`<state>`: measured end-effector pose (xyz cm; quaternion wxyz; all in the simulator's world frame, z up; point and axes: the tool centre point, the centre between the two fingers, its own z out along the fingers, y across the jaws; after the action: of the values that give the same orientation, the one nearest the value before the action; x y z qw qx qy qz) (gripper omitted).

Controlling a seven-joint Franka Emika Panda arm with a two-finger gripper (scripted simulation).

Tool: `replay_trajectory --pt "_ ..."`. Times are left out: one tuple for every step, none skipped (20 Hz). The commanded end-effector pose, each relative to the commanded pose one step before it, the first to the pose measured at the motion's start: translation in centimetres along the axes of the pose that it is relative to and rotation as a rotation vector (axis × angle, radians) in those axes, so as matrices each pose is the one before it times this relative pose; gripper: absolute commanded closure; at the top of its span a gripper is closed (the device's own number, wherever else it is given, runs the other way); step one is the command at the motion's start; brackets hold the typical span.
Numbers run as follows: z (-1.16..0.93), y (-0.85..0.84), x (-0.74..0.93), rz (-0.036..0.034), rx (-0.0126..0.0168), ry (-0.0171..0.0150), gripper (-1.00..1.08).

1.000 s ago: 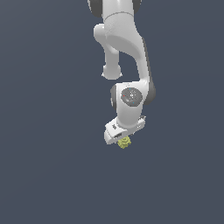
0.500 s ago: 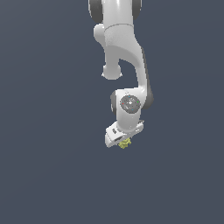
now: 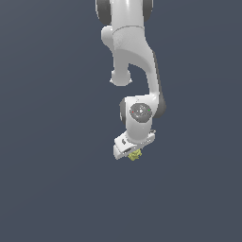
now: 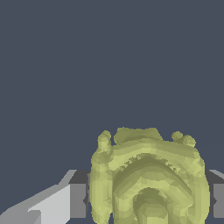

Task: Pick up the object and move it to a goal position.

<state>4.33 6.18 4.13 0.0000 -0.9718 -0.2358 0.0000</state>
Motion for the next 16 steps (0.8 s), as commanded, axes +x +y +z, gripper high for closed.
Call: replay_trajectory --pt "-0.028 -0.019 0.008 -0.00017 -0.00007 0.00009 1.08" --pt "-0.092 -0.031 0.009 0.00000 0.00000 0.00000 1.08" --pt "-0.154 -0.052 0.015 0.00000 0.00000 0.00000 1.08" --pt "-0.216 -0.073 0.022 0.00000 0.00000 0.00000 1.08" --pt "-0.279 -0.094 0.028 0.00000 0.00000 0.00000 1.08" --pt "-0.344 -0.115 0.035 0.00000 0.00000 0.00000 1.08" --pt "-0.409 -0.137 0.041 0.00000 0.00000 0.00000 1.08" --pt "-0.477 -0.160 0.048 0.00000 0.00000 0.00000 1.08" --pt "-0.546 -0.183 0.056 0.00000 0.00000 0.00000 1.08" --pt "-0.619 -0.207 0.063 0.00000 0.00000 0.00000 1.08" --pt "-0.688 -0.250 0.079 -0.00027 -0.00036 -0.00020 1.08" --pt "-0.761 -0.254 0.078 0.00000 0.00000 0.00000 1.08" --pt "-0.827 -0.275 0.086 0.00000 0.00000 0.00000 1.08" --pt "-0.889 -0.295 0.092 0.00000 0.00000 0.00000 1.08" --pt "-0.947 -0.314 0.099 0.00000 0.00000 0.00000 1.08" --pt "-1.002 -0.332 0.106 0.00000 0.00000 0.00000 1.08"
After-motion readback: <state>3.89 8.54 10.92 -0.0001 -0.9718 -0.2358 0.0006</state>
